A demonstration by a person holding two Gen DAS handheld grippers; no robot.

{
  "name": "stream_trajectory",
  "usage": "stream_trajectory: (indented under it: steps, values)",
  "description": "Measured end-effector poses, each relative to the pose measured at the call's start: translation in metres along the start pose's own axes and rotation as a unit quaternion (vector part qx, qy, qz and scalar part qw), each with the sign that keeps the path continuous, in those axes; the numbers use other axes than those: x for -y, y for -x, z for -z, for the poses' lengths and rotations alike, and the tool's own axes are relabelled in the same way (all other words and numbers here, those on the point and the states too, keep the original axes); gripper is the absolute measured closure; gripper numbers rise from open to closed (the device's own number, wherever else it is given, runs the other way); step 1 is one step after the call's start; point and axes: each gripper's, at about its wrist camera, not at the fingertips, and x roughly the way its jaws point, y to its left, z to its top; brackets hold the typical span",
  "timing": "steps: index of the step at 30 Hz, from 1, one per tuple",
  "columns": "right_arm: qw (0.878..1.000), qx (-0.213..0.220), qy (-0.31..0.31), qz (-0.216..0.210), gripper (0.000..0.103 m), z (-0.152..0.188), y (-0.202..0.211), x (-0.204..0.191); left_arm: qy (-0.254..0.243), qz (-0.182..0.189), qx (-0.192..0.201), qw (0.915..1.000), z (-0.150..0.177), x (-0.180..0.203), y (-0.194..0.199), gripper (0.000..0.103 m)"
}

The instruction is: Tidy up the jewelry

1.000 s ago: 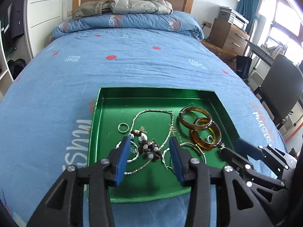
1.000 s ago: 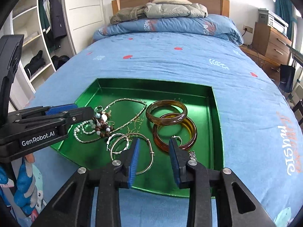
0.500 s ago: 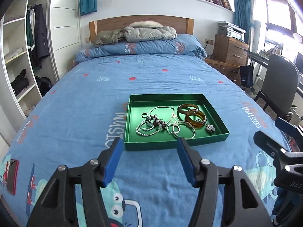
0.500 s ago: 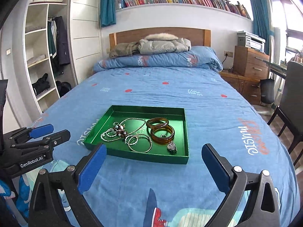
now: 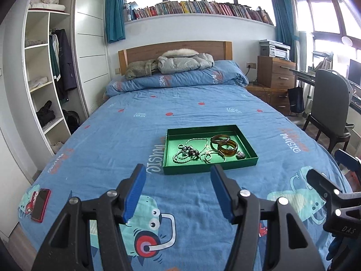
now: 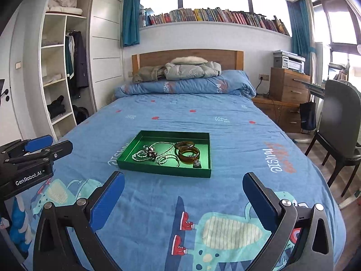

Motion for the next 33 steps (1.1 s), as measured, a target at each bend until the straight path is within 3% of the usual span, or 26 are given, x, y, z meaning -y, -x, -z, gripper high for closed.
stream_trajectory:
  steps: [15,33]
  values:
    - [0.999,0.033,-0.002,0.013,0.0,0.005,0.053,0.003,0.009,-0.011,0.043,0.999,0.011,-0.017,0.058,0.04]
    - [0.999,0.021,-0.019,0.033,0.0,0.022,0.055,0.021,0.009,-0.02,0.046,0.9987,0.021,-0.021,0.058,0.039]
